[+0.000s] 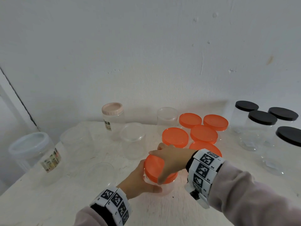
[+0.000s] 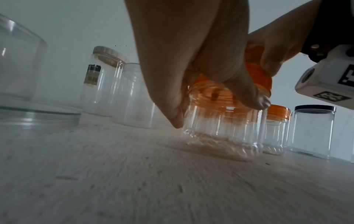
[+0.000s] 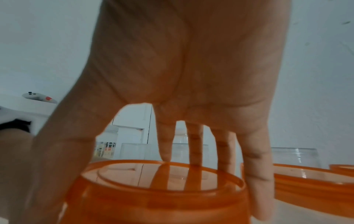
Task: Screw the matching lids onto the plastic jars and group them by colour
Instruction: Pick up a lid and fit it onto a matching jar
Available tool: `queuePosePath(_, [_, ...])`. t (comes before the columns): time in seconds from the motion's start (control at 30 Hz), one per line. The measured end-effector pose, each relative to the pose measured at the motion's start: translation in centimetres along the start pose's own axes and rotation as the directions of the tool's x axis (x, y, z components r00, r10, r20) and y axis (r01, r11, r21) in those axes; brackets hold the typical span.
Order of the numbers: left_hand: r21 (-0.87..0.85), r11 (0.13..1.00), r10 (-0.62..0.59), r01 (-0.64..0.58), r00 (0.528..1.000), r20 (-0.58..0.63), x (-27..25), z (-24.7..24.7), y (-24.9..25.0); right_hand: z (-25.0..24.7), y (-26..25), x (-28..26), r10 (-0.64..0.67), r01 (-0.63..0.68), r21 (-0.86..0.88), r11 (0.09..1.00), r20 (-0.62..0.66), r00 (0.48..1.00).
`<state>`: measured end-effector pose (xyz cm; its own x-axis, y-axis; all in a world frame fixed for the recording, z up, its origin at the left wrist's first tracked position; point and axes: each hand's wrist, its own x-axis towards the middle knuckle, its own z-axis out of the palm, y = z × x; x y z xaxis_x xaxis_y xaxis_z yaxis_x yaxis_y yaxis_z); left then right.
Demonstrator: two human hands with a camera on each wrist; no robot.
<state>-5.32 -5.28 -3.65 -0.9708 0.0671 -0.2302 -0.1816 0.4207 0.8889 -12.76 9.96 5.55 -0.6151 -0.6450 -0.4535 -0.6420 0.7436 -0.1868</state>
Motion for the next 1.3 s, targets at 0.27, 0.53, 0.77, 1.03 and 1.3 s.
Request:
queuePosePath(0.27, [0.068, 0.997, 0.027, -0.024, 0.999, -0.041, 0.0, 0.1, -0.4, -0.6, -0.2, 0.0, -0.043, 0.048, -0.085, 0.995, 0.067, 0.997])
queuePosePath(0.53, [0.049, 0.998, 0.048, -0.048, 0.999, 0.001, 0.0, 0.0, -0.6, -0.6, 0.1, 0.0, -0.076, 0.079, -0.069, 0.995, 0.048, 0.996])
queuePosePath(0.77, [0.004, 1.0, 0.029, -0.029, 1.0, -0.001, 0.0, 0.2, -0.8, 1.0, -0.5, 0.0, 0.07, -0.071, -0.014, 0.997, -0.083, 0.994])
queuePosePath(1.03, [0.058, 0.998, 0.039, -0.039, 0.999, 0.004, 0.1, 0.0, -0.8, -0.6, -0.6, -0.3, 0.004, 0.003, -0.068, 0.998, 0.103, 0.995])
queuePosePath(1.3, [0.063, 0.997, 0.032, -0.033, 0.999, 0.009, 0.1, 0.0, -0.7, -0.4, -0.6, 0.1, 0.014, -0.012, -0.038, 0.999, 0.036, 0.999])
